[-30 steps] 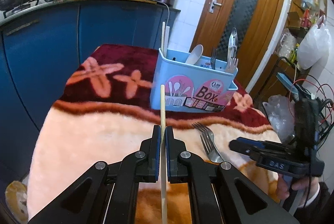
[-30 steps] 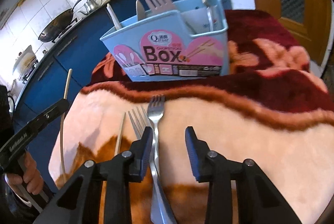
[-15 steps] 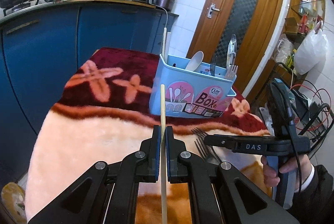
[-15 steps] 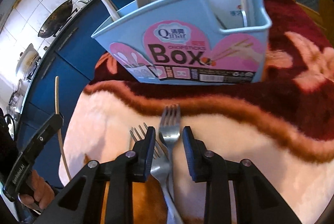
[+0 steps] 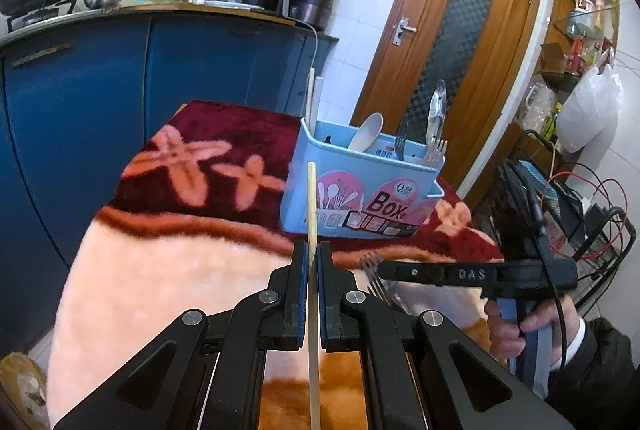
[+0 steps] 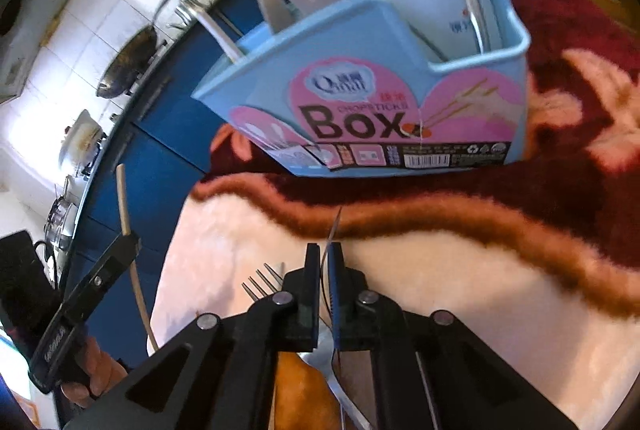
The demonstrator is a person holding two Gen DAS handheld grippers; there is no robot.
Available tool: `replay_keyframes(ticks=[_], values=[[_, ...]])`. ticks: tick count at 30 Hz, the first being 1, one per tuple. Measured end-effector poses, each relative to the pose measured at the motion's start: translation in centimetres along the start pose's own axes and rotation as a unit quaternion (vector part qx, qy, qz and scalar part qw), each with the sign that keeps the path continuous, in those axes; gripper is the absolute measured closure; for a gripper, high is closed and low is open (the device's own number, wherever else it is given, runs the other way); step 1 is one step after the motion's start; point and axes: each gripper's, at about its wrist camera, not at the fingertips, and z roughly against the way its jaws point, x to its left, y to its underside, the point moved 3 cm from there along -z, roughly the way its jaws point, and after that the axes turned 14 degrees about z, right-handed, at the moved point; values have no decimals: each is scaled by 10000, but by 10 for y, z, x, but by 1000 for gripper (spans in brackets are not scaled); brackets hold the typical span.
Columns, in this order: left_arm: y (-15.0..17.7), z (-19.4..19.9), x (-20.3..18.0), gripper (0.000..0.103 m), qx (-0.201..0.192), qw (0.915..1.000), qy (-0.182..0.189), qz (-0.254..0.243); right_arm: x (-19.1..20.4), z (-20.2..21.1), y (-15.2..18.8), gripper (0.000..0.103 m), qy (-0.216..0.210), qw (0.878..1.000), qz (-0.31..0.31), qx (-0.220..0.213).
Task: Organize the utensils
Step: 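Grasp a bamboo chopstick with the left gripper while the right grasps a steel fork, then lift the chopstick and steel fork and carry them over the holder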
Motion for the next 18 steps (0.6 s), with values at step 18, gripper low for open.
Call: replay_keyframes(ticks=[18], values=[[-28, 21, -32, 99, -694, 9969, 356, -118, 46, 105, -19, 99, 359, 9687, 640, -2370]])
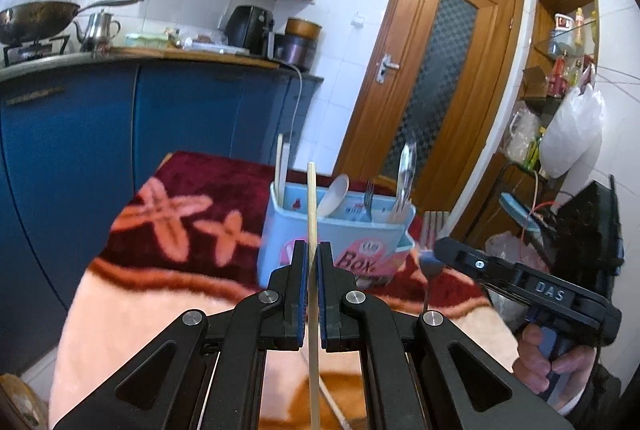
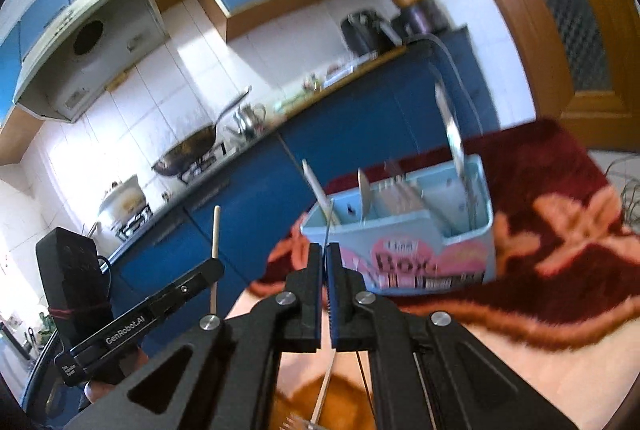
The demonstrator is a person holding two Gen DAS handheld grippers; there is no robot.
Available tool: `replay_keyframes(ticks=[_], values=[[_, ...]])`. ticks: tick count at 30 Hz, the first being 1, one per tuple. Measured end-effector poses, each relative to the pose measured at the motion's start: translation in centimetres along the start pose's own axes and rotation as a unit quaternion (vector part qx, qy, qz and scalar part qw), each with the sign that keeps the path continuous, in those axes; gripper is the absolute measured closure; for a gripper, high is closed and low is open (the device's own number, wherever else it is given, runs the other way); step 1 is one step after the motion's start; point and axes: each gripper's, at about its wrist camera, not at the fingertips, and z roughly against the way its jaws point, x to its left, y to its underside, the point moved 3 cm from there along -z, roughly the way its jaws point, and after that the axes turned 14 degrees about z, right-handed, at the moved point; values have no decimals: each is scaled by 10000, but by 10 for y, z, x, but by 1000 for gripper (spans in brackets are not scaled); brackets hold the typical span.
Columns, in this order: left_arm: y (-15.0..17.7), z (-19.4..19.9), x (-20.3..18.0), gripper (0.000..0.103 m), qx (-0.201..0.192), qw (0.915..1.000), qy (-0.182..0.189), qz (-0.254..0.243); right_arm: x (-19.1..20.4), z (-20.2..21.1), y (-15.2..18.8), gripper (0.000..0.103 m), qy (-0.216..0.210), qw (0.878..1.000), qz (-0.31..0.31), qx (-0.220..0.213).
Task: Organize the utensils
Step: 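Lift the chopstick and steel fork and carry them over the holder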
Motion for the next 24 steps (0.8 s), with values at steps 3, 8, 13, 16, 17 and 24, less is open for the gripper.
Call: replay_keyframes(ticks=[3, 8, 13, 16, 17, 24], values=[[-9, -1, -6, 99, -215, 9997, 106, -13, 0, 9, -11, 99, 208, 9993, 88, -290], [-25, -7, -19, 99, -747, 9968, 249, -131, -5, 19, -28, 99, 347, 9973, 96, -633], [-45, -22, -29, 99, -1165, 9926, 313, -111, -13, 25, -36, 99, 474, 9954, 162, -813], [-57, -31, -32, 99, -1350, 9902, 332, -92, -19, 26, -39, 99, 500, 9949, 158, -860], [-63, -35, -33, 99, -1484, 9883, 328, -94, -21, 26, -40, 99, 511, 9947, 148, -877], [-82, -57, -33, 99, -2220, 9747, -207, -138, -36, 24, -43, 99, 605, 9938, 159, -921]])
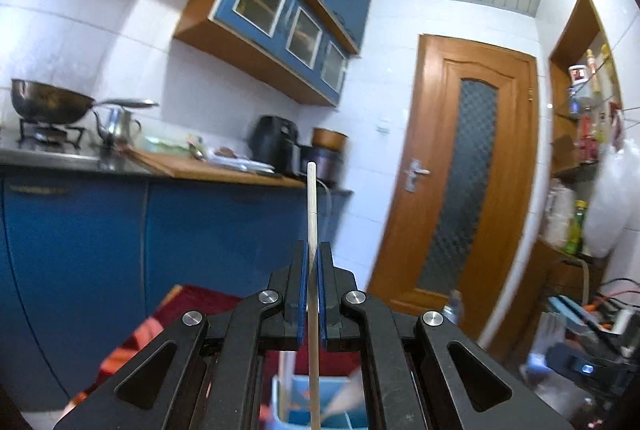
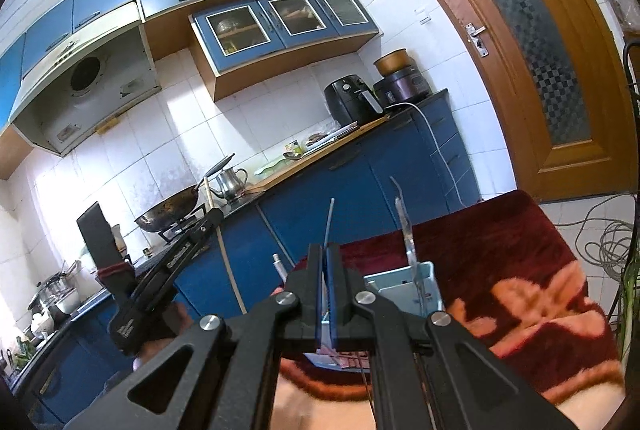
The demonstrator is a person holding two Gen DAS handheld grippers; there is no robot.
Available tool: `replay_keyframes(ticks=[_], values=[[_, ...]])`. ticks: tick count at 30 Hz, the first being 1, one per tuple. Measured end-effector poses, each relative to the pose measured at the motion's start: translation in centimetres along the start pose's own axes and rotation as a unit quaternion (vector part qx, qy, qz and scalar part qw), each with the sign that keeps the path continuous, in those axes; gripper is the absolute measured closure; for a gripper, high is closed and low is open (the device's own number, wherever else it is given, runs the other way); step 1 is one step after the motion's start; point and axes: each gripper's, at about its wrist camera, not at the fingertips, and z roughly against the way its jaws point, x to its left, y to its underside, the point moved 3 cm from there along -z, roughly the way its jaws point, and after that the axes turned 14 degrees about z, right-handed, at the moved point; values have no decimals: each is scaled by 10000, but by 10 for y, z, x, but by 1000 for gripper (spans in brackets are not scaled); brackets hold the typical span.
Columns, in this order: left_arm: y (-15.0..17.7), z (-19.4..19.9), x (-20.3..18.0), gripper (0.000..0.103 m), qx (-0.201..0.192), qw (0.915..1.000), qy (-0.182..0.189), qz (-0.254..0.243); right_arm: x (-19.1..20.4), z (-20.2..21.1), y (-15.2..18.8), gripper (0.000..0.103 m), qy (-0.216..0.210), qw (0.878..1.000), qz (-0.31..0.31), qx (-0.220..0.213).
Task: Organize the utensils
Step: 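Lift the chopstick and steel fork and carry them over the holder, then lower the chopstick and fork into the holder and open both grippers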
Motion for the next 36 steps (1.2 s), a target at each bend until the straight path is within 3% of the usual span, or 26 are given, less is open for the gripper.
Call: replay_keyframes(ticks=[9, 23, 36], values=[[9, -29, 7, 99, -322, 9993, -193, 2, -14, -6, -11, 99, 219, 9996, 95, -165], [35, -44, 13, 99, -251, 9992, -292, -80, -23, -47, -35, 99, 709, 9946, 412, -634], [56, -36, 10, 99, 273, 9982, -286, -442, -34, -77, 8, 98, 640, 9973, 329, 153]])
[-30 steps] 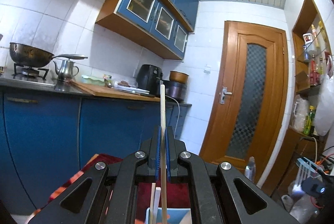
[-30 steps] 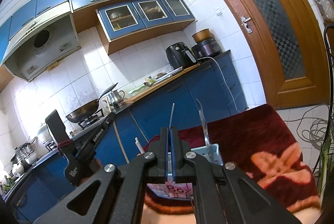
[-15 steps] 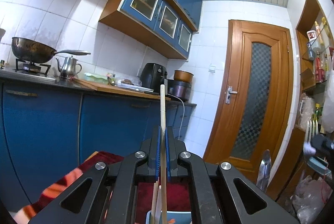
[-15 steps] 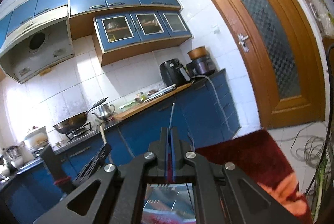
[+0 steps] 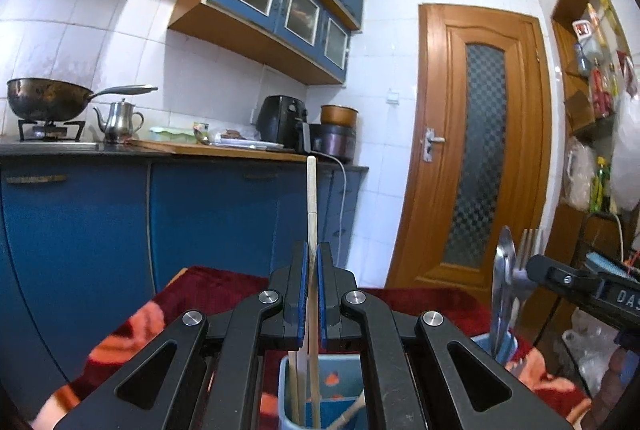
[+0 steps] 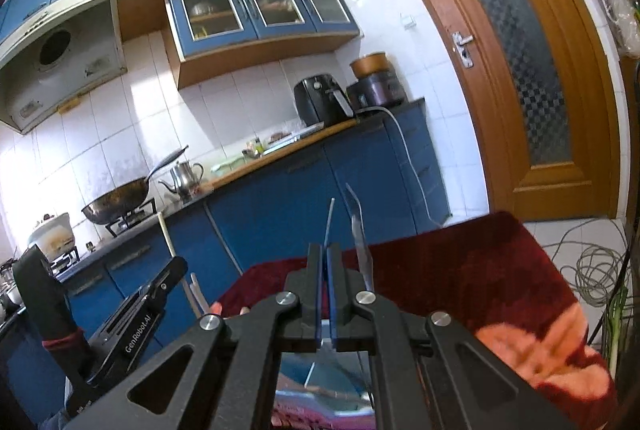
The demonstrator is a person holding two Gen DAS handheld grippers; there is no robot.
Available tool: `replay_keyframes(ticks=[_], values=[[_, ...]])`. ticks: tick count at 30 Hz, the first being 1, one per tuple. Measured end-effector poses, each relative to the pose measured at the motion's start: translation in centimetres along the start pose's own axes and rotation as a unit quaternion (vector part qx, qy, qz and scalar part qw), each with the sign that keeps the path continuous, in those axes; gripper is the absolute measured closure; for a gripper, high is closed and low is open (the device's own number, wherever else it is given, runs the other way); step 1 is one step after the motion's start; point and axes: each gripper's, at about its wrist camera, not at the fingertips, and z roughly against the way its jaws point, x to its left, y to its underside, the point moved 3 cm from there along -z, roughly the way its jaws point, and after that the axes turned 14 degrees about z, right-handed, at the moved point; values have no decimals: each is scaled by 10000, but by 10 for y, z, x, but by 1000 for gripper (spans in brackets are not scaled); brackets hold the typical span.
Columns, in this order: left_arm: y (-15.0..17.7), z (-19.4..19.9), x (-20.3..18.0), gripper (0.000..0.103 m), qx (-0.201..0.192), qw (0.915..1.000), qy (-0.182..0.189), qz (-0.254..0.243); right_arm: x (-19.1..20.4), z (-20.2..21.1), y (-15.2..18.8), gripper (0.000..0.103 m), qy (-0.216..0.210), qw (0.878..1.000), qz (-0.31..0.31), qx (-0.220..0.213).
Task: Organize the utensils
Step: 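Lower the chopstick and fork into the holder and open both grippers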
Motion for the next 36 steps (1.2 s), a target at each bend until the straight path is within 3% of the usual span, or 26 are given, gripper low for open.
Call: replay_keyframes(ticks=[8, 15, 25, 36], values=[[11, 1, 2, 98, 498, 9987, 73, 7, -2, 8, 5, 90, -131, 9997, -155, 148], [17, 11, -4, 69, 917, 9955, 225, -77, 1, 28, 2, 86, -122, 9997, -207, 101], [16, 43, -13, 68, 1169, 9923, 330, -255, 8, 65, 6, 81, -227, 9994, -260, 64], [15, 86, -13, 68, 1319, 9890, 321, -582, 5, 98, 30, 76, -108, 9980, -514, 340]])
